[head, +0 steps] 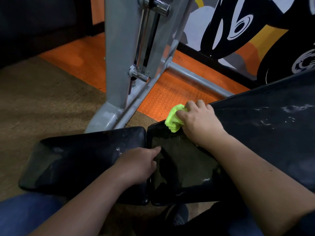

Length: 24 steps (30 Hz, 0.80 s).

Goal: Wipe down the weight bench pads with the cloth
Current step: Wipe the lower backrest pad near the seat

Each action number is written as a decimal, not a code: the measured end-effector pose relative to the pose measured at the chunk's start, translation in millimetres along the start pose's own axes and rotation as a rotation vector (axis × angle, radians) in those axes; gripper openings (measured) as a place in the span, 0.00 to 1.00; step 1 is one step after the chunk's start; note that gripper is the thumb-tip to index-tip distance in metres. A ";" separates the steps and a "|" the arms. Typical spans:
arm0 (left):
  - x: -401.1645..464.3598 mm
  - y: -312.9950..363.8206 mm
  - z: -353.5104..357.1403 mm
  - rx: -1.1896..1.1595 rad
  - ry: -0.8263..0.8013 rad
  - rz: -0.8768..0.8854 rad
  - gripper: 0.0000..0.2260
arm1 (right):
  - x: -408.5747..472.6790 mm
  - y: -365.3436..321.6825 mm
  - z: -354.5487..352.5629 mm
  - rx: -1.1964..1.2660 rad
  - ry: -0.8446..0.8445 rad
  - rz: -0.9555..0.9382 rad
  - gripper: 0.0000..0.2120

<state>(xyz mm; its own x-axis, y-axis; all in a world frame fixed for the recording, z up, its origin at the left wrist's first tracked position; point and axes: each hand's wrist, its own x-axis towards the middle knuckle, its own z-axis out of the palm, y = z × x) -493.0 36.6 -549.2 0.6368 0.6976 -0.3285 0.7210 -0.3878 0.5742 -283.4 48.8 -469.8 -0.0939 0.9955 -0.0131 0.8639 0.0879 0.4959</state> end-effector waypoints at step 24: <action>-3.2 4.5 -10.8 -0.041 -0.024 -0.056 0.26 | 55.3 -23.6 -2.1 0.024 -0.184 0.085 0.17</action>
<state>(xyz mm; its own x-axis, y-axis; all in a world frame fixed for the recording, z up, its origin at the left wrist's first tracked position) -494.6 39.1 -537.4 0.6027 0.7025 -0.3785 0.7441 -0.3236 0.5844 -310.0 101.7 -480.4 0.0707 0.9888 -0.1317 0.8764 0.0015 0.4815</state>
